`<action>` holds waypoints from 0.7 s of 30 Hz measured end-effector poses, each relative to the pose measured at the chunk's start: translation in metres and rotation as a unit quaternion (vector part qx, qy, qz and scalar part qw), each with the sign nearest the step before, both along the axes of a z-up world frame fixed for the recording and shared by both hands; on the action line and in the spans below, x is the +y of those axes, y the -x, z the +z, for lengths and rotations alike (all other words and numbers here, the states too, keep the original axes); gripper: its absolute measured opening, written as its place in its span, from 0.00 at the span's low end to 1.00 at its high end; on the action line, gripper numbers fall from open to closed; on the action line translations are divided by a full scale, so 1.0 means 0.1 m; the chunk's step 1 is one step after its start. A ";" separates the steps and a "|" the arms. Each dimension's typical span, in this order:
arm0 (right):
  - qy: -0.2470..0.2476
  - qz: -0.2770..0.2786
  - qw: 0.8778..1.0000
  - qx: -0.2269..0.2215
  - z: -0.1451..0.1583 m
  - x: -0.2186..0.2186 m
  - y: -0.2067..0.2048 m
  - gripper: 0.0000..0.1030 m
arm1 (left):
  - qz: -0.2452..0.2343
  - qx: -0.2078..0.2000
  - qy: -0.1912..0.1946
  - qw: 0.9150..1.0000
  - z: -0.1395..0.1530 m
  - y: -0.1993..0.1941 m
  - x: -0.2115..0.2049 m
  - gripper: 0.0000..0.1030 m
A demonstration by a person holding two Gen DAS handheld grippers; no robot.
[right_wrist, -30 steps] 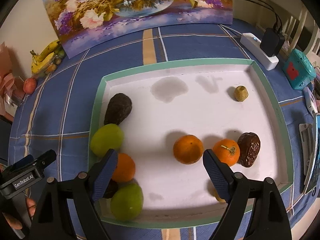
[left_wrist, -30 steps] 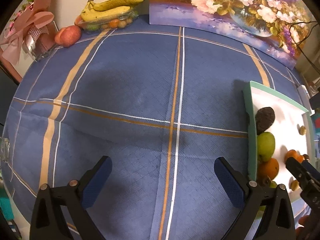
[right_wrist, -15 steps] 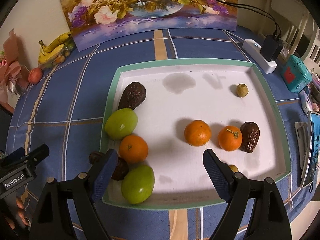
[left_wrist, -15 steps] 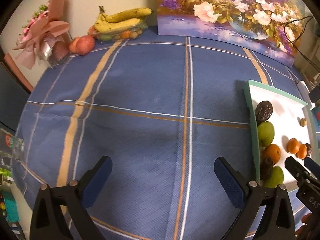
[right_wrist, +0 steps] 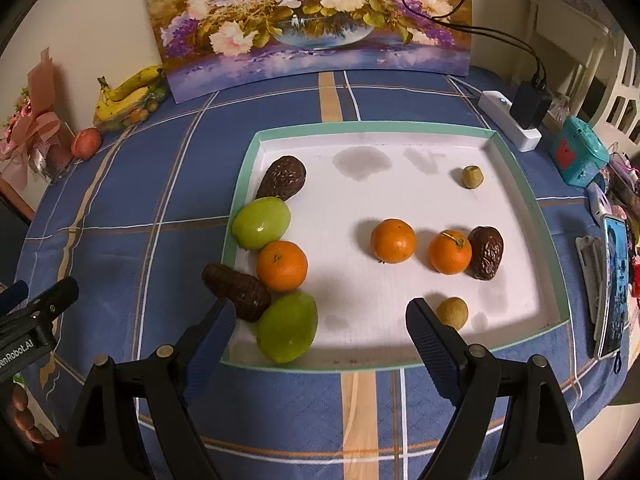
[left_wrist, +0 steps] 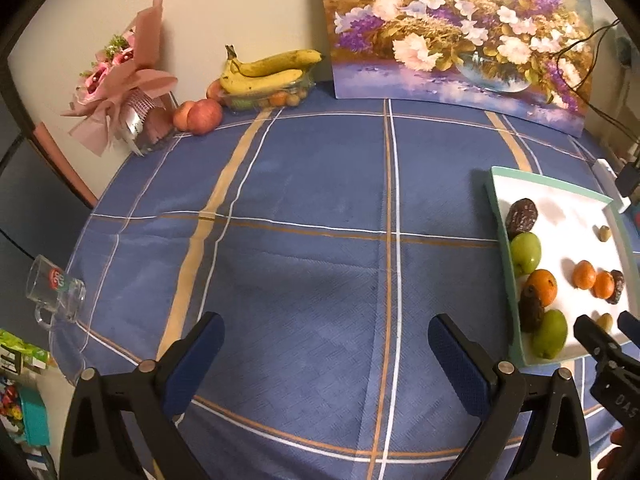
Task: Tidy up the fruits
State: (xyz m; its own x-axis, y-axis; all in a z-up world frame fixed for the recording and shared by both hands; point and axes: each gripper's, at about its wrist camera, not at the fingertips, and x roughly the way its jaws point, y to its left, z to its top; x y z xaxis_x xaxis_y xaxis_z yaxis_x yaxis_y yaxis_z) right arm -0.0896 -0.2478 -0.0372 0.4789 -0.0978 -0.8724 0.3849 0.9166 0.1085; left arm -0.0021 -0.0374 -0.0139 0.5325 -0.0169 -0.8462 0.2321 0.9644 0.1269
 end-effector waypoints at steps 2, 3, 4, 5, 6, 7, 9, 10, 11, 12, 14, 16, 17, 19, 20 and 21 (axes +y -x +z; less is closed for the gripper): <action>0.001 0.003 1.000 -0.004 0.01 0.03 0.03 0.85 | -0.004 0.003 0.001 1.000 0.01 0.03 0.01 1.00; -0.002 0.006 1.000 -0.007 0.02 0.05 0.05 0.85 | -0.007 0.002 -0.001 1.000 0.01 0.06 0.00 1.00; -0.004 0.009 1.000 -0.009 0.02 0.06 0.06 0.85 | -0.008 0.001 -0.003 1.000 0.02 0.07 -0.01 1.00; -0.005 0.011 1.000 -0.010 0.03 0.08 0.06 0.85 | -0.008 0.000 -0.006 1.000 0.02 0.08 -0.01 1.00; -0.002 0.014 1.000 -0.009 0.03 0.10 0.07 0.85 | -0.007 0.000 -0.010 1.000 0.03 0.09 -0.02 1.00; 0.001 0.016 1.000 -0.009 0.04 0.11 0.08 0.85 | -0.005 0.000 -0.014 1.000 0.03 0.11 -0.02 1.00; 0.004 0.018 1.000 -0.013 0.06 0.14 0.09 0.85 | -0.005 0.003 -0.018 1.000 0.02 0.13 -0.03 1.00; 0.005 0.018 1.000 -0.014 0.06 0.14 0.09 0.85 | -0.006 0.004 -0.018 1.000 0.02 0.13 -0.03 1.00; 0.006 0.017 1.000 -0.015 0.07 0.14 0.10 0.85 | -0.006 0.006 -0.019 1.000 0.01 0.14 -0.03 1.00; 0.007 0.016 1.000 -0.015 0.07 0.14 0.10 0.85 | -0.006 0.006 -0.021 1.000 0.01 0.15 -0.03 1.00; 0.008 0.014 1.000 -0.015 0.08 0.14 0.11 0.85 | -0.001 0.009 -0.028 1.000 0.00 0.15 -0.02 1.00; 0.009 0.013 1.000 -0.016 0.09 0.14 0.12 0.85 | 0.002 0.011 -0.029 1.000 -0.01 0.16 -0.01 1.00; 0.009 0.012 1.000 -0.017 0.09 0.14 0.13 0.85 | 0.004 0.012 -0.029 0.999 -0.01 0.16 0.00 1.00; 0.011 0.012 1.000 -0.020 0.11 0.14 0.15 0.85 | 0.005 0.014 -0.031 0.999 -0.01 0.16 0.00 1.00; 0.012 0.012 1.000 -0.021 0.12 0.15 0.15 0.85 | 0.005 0.016 -0.032 0.999 -0.02 0.16 0.01 1.00; 0.013 0.013 1.000 -0.023 0.13 0.15 0.16 0.85 | 0.005 0.018 -0.033 0.999 -0.03 0.16 0.01 1.00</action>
State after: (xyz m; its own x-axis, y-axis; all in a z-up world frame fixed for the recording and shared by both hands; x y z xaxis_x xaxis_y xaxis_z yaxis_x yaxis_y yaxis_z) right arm -0.1053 -0.2327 -0.0242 0.5206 -0.1067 -0.8471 0.3566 0.9287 0.1022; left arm -0.0177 -0.0366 -0.0165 0.5009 0.0451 -0.8643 0.2282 0.9564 0.1822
